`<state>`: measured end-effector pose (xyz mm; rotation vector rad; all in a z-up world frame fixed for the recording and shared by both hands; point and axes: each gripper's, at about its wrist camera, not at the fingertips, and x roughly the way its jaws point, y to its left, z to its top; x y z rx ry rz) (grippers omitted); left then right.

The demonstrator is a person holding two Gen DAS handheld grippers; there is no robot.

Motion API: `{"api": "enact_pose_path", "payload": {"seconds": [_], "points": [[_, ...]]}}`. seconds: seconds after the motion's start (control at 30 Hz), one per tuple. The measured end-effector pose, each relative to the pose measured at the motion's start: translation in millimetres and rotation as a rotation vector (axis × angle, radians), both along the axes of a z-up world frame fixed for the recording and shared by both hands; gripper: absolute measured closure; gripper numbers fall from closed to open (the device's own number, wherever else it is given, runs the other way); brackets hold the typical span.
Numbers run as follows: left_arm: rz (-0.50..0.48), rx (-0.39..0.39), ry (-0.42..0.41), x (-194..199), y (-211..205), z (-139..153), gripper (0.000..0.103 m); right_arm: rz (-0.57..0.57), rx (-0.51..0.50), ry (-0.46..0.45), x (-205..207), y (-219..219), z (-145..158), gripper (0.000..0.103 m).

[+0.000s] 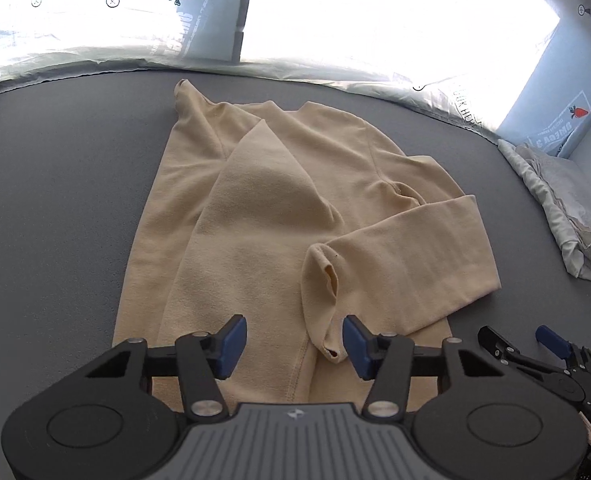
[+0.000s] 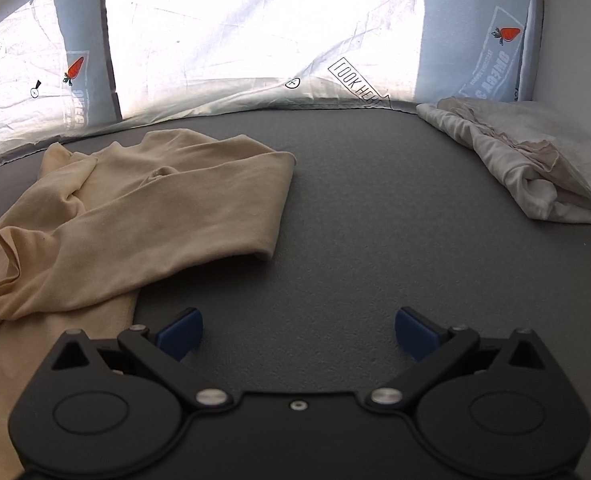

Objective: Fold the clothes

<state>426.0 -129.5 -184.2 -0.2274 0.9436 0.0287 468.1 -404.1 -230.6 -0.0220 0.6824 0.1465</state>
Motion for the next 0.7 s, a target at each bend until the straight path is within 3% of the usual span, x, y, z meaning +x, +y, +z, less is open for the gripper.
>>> {"api": "enact_pose_path", "payload": {"seconds": [0.3,0.33,0.37,0.43,0.7], "points": [[-0.091,0.05,-0.035,38.0,-22.5,-9.0,0.051,0.0,0.001,-0.006,-1.2,0.6,-0.5,0.0],[-0.095,0.054,-0.031,41.0,-23.6,-10.4,0.06,0.0,0.001,-0.006,-1.1,0.6,-0.5,0.0],[-0.098,0.058,-0.026,44.1,-24.6,-11.9,0.079,0.0,0.001,-0.006,-1.1,0.6,-0.4,0.0],[-0.093,0.049,-0.016,47.4,-23.3,-15.1,0.1,0.001,0.0,-0.005,-1.3,0.9,-0.4,0.0],[-0.104,0.064,-0.081,34.2,-5.2,2.9,0.101,-0.022,-0.012,0.036,0.8,5.1,4.3,0.0]]}}
